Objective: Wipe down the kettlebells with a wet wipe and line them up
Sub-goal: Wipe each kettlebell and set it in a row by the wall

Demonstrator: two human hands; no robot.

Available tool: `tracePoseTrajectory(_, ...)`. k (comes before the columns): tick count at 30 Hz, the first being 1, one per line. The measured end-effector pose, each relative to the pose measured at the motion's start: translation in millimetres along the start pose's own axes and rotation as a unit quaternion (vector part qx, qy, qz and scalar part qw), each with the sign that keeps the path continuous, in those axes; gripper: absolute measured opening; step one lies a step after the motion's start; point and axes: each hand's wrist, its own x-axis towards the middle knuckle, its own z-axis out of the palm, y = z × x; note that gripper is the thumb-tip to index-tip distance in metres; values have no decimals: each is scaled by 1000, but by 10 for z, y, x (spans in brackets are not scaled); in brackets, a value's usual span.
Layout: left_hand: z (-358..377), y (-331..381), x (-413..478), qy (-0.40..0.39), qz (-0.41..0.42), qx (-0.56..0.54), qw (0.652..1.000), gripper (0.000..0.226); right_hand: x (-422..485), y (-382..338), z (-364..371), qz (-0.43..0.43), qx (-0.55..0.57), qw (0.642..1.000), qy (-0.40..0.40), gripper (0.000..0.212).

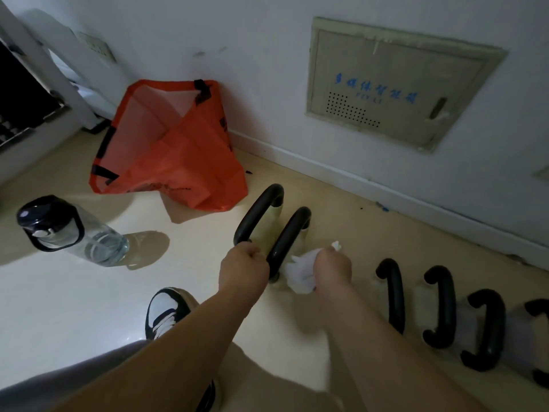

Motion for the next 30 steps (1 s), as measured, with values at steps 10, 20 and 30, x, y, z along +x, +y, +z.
tracePoseTrajectory(10, 425, -163, -801, -365, -157, -408, 822, 65, -406, -9, -889, -19, -128, 966, -223, 31)
tracePoseTrajectory(20, 951, -139, -853, -217, -135, -271, 928, 17, 162, 480, -1774, -138, -230, 958, 97, 35)
tracePoseTrajectory(30, 1207, -378, -738, -246, -200, -345, 884, 34, 595, 561, -1486, -76, -293, 950, 80, 33)
